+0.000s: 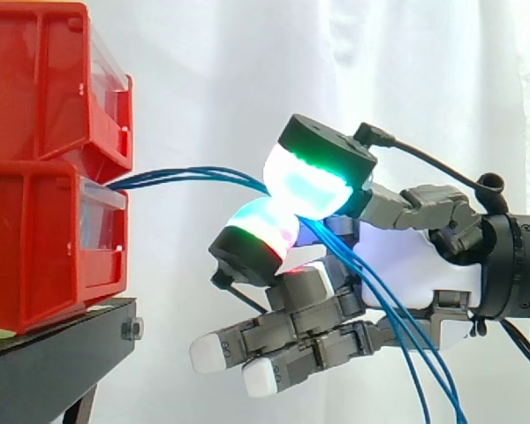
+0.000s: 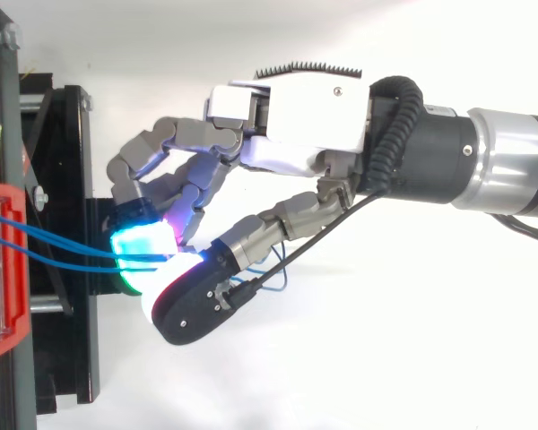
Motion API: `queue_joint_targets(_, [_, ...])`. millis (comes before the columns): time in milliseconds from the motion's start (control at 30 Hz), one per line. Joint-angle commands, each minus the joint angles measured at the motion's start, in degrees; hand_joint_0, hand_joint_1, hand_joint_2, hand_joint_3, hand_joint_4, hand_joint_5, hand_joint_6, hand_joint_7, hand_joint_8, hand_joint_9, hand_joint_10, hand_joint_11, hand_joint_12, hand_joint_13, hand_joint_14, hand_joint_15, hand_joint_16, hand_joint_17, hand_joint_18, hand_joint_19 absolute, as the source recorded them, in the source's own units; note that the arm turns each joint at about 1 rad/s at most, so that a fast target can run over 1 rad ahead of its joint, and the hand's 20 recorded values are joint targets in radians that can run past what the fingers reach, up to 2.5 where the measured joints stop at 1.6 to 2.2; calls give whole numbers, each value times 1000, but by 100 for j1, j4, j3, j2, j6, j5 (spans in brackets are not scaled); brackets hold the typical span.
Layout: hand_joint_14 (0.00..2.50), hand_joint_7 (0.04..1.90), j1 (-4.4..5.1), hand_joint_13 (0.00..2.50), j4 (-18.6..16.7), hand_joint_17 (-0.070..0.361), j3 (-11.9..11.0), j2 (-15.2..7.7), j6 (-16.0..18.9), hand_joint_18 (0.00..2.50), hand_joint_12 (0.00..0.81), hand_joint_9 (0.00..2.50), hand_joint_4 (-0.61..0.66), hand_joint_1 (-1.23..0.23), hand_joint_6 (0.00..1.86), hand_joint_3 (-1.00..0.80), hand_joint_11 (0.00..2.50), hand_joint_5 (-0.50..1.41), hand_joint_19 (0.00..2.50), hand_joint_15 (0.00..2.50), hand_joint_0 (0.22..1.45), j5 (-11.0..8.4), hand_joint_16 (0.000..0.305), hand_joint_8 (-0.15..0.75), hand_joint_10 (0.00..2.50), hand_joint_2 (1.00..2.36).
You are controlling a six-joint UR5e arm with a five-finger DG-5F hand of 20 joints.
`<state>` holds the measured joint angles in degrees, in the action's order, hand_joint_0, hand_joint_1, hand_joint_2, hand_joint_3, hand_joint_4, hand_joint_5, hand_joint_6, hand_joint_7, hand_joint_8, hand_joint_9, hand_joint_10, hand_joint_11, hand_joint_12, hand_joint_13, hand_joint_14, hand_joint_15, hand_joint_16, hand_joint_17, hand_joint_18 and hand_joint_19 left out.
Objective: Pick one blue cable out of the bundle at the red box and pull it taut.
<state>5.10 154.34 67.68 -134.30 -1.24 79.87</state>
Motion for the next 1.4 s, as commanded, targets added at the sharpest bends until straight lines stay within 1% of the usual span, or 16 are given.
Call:
queue_joint_targets(0, [9, 1333, 0, 658, 0, 121, -1, 0, 1, 646, 456, 1048, -65, -895, 962, -500, 1167, -155, 261, 226, 826, 3, 54, 393, 12, 1000])
queue_joint_targets(100, [10, 1218, 0, 634, -9, 122, 8, 0, 1, 642, 455, 1005, -43, -906, 966, -500, 1159, -165, 238, 213, 819, 3, 54, 376, 13, 1000])
queue_joint_targets(167, [10, 1076, 0, 612, -9, 123, -1, 0, 1, 623, 457, 967, -13, -926, 967, -500, 1153, -171, 234, 200, 805, 3, 55, 366, 12, 1000])
queue_joint_targets(233, [8, 1004, 0, 595, 0, 124, -1, 0, 1, 614, 457, 954, 13, -954, 962, -500, 1149, -175, 223, 192, 784, 3, 55, 364, 12, 1000])
queue_joint_targets(333, [7, 988, 0, 585, -9, 125, -1, 0, 1, 606, 459, 938, 35, -987, 959, -500, 1147, -180, 233, 186, 740, 3, 56, 362, 11, 1000])
queue_joint_targets(400, [7, 968, 0, 584, -9, 125, -1, 0, 1, 603, 458, 1011, 46, -982, 959, -500, 1241, -180, 237, 183, 711, 3, 55, 360, 8, 1000])
queue_joint_targets(467, [9, 956, 0, 604, -9, 125, -1, 0, 10, 602, 459, 1098, 56, -975, 958, -500, 1456, -180, 253, 215, 694, 3, 55, 341, 0, 1000])
queue_joint_targets(500, [9, 955, 0, 612, -9, 124, -1, 0, 19, 601, 458, 1108, 58, -972, 958, -500, 1518, -180, 260, 223, 692, 3, 55, 340, 36, 1000])
queue_joint_targets(533, [9, 955, 0, 623, -9, 124, -1, 0, 19, 598, 458, 1115, 70, -961, 958, -500, 1536, -180, 266, 233, 677, 3, 55, 333, 260, 1000])
queue_joint_targets(600, [10, 953, 0, 630, 0, 125, -1, 0, 19, 598, 457, 1116, 80, -953, 956, -500, 1490, -180, 266, 236, 670, 3, 55, 331, 506, 1000])
queue_joint_targets(767, [10, 922, 0, 620, -9, 132, -1, 0, 19, 597, 478, 1081, 125, -906, 945, -500, 1437, -180, 300, 239, 525, 3, 59, 353, 592, 1000])
queue_joint_targets(933, [11, 899, 0, 619, -9, 143, -1, 0, 19, 606, 497, 1080, 148, -884, 940, -500, 1357, -174, 306, 250, 459, 3, 64, 396, 659, 1000])
queue_joint_targets(1000, [10, 907, 0, 620, -9, 145, -1, 0, 19, 603, 502, 1079, 151, -876, 937, -500, 1349, -174, 313, 250, 453, 3, 64, 398, 648, 1000])
queue_joint_targets(1067, [10, 889, 0, 622, 0, 148, -1, 0, 19, 608, 508, 1085, 157, -824, 936, -500, 1340, -171, 326, 254, 434, 3, 66, 419, 646, 1000])
queue_joint_targets(1200, [10, 888, 0, 621, 0, 149, -1, 0, 19, 591, 508, 1099, 156, -761, 928, -500, 1340, -166, 336, 264, 433, 3, 66, 423, 602, 1000])
queue_joint_targets(1367, [10, 848, 0, 610, -9, 152, -1, 0, 19, 568, 506, 1132, 186, -648, 889, -500, 1379, -160, 359, 270, 430, -6, 68, 431, 402, 1000])
